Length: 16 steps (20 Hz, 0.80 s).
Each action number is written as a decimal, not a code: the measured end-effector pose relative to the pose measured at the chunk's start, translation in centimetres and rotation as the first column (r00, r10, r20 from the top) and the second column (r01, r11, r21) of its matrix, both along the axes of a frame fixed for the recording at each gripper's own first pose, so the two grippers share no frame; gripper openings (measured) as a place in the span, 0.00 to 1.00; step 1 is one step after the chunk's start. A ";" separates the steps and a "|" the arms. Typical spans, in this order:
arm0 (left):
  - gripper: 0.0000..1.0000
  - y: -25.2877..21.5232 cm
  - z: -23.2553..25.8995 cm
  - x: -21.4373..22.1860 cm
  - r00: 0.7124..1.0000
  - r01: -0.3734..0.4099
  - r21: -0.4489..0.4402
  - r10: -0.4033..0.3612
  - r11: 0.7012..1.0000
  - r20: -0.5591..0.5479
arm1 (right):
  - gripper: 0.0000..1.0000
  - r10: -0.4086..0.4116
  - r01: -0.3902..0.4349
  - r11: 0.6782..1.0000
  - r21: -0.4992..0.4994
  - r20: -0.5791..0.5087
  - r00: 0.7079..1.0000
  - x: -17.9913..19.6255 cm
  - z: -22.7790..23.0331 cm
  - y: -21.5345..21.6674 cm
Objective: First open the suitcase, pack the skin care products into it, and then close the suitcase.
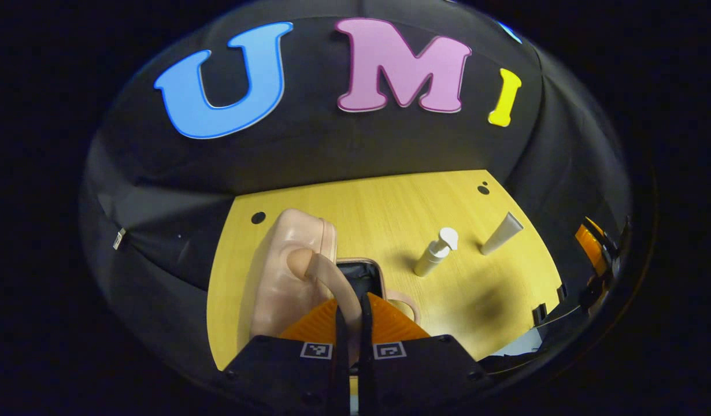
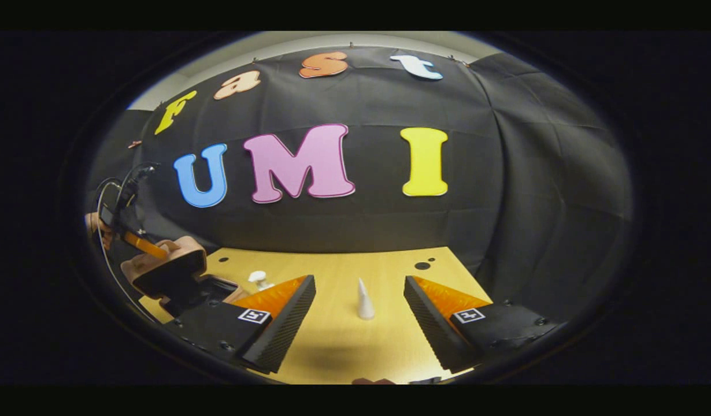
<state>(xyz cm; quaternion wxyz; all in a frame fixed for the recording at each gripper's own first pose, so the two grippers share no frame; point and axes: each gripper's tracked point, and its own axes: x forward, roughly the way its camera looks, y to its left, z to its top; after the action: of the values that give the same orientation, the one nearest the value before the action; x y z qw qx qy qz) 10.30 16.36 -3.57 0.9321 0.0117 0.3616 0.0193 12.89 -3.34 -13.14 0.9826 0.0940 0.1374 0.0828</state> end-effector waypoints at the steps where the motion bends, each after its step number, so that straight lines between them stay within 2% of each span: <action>1: 0.11 2.6 0.9 -0.3 1.000 -0.022 0.025 0.022 0.999 0.009 | 0.98 0.008 -0.008 1.000 0.009 -0.002 1.000 0.2 0.1 0.8; 3: 0.11 7.5 1.9 -0.3 0.998 -0.062 0.078 0.059 0.995 0.036 | 0.98 0.019 -0.019 1.000 0.019 -0.006 1.000 0.5 0.1 2.3; 7: 0.11 16.4 1.8 0.0 0.989 -0.138 0.125 0.131 0.983 0.065 | 0.98 0.016 -0.015 1.000 0.016 -0.030 0.999 0.4 -0.1 3.9; 8: 0.11 19.0 1.5 0.2 0.985 -0.166 0.151 0.157 0.975 0.066 | 0.98 0.005 -0.005 1.000 0.016 -0.034 0.999 0.4 -0.1 4.0; 10: 0.11 25.3 1.2 -0.4 0.971 -0.240 0.266 0.226 0.934 0.084 | 0.98 -0.018 0.018 1.000 0.005 -0.034 0.999 0.2 0.2 4.1; 11: 0.11 27.5 0.7 -0.6 0.969 -0.246 0.293 0.232 0.924 0.084 | 0.98 -0.031 0.031 1.000 -0.007 -0.032 0.999 0.1 0.4 4.2; 13: 0.10 29.9 -1.4 -0.2 0.963 -0.271 0.278 0.260 0.922 0.075 | 0.98 -0.059 0.058 0.998 -0.025 -0.028 0.998 -0.2 0.5 4.3; 16: 0.11 35.5 -6.3 -1.1 0.941 -0.326 0.265 0.339 0.907 -0.001 | 0.99 -0.101 0.100 0.994 -0.037 -0.034 0.994 -1.0 0.4 4.5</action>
<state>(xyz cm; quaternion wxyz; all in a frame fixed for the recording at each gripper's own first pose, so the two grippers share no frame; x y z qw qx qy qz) 9.18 51.83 -9.89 0.8966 0.0730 0.3745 0.2248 11.93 1.20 -12.70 0.9843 0.0851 0.1516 0.0291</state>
